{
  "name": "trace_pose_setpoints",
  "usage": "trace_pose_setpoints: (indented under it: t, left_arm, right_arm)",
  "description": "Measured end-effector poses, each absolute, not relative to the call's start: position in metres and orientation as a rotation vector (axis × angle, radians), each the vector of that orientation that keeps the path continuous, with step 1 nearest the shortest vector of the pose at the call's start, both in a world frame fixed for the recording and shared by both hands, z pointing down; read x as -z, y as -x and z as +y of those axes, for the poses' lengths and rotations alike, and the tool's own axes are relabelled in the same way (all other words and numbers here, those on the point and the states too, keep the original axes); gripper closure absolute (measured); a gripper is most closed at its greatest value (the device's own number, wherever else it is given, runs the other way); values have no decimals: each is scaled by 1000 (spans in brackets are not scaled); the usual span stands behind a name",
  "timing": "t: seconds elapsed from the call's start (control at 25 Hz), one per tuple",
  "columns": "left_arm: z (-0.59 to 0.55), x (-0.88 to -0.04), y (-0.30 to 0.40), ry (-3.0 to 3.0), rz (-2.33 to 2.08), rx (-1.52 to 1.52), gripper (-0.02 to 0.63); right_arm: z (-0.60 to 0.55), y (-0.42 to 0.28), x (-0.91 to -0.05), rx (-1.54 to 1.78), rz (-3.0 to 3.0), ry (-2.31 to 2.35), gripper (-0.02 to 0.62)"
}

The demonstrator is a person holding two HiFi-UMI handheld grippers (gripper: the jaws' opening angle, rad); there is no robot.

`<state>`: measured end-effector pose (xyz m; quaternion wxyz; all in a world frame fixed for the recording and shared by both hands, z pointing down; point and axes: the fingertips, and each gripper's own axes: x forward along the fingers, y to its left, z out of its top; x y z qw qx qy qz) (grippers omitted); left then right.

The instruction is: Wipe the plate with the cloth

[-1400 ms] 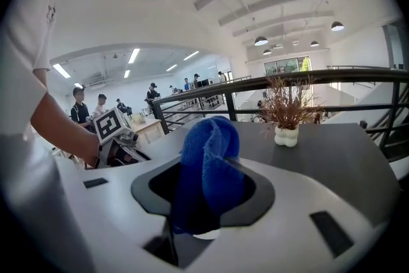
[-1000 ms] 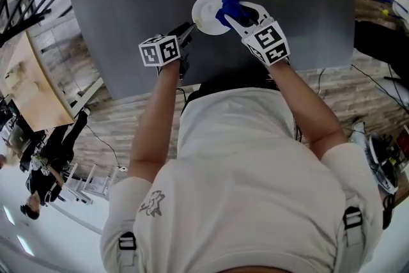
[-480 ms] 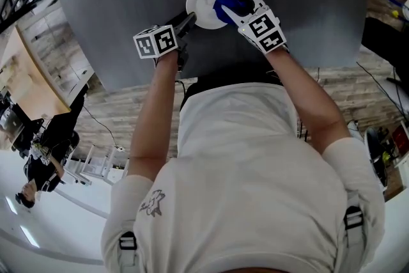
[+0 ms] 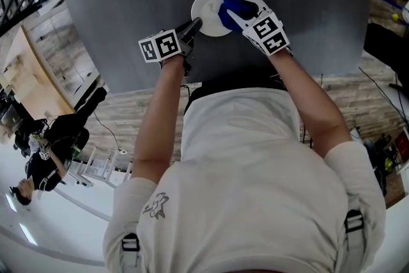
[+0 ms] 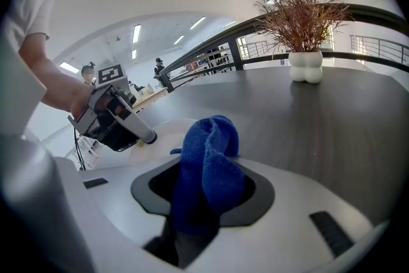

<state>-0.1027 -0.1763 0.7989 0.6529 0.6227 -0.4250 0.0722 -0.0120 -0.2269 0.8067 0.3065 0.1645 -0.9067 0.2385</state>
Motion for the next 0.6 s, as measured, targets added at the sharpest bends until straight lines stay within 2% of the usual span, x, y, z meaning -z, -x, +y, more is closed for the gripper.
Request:
trace_pose_setpoints:
  t: [0.12, 0.28, 0.6]
  left_arm:
    - [-174, -789, 96, -1342, -918, -15, 589]
    - [-167, -768, 89, -1378, -890, 15, 589]
    - [-161, -663, 93, -1625, -745, 53, 589]
  right_arm:
    - [-225, 7, -809, -673, -2370, -465, 460]
    - [-226, 7, -794, -799, -2328, -530, 460]
    - [-223, 78, -647, -504, -2545, -567, 460]
